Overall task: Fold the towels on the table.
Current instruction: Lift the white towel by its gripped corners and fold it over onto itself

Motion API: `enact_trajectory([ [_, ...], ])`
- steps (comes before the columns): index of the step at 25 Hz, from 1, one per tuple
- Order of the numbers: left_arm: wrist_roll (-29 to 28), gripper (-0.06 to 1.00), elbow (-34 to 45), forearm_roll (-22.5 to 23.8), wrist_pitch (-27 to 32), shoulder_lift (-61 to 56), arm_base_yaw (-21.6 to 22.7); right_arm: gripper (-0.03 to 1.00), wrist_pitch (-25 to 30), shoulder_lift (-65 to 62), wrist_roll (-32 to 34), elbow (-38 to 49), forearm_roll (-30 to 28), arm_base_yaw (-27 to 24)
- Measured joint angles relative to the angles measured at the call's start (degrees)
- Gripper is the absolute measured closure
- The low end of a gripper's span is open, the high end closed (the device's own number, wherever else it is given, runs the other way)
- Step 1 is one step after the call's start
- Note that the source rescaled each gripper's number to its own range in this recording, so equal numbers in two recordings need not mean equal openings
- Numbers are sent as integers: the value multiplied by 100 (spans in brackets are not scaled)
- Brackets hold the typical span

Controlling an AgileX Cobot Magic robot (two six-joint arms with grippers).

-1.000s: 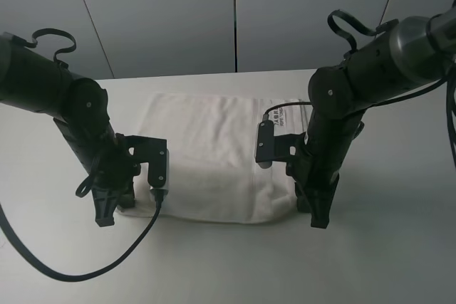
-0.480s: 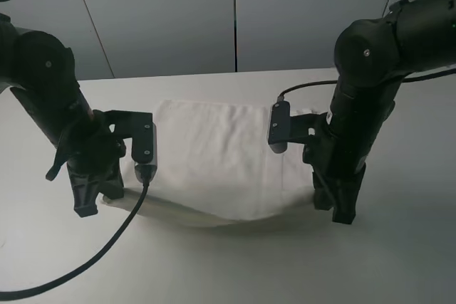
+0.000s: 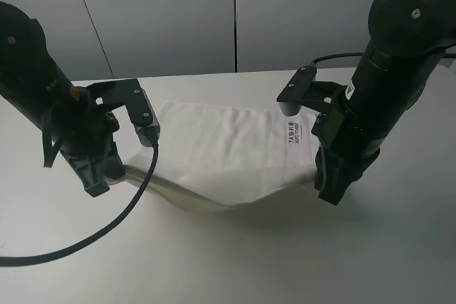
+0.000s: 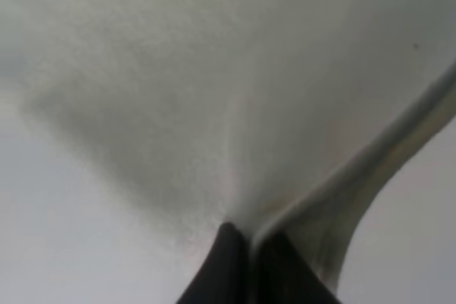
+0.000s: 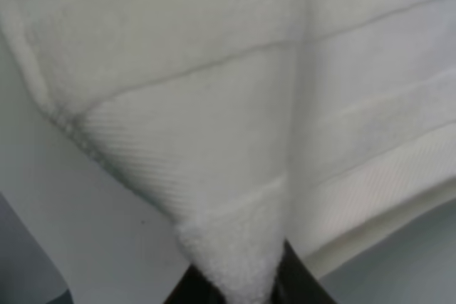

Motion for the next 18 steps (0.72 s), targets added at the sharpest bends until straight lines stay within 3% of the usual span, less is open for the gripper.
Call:
enact_trajectory([
  [11,-2100,94,0,262,-729,-170,0,97,-529,-34,1848,0,0,0],
  [18,-4069,94,0,1284,-1163,-170,0,97,-1225,-278,3341,0,-160,-115],
])
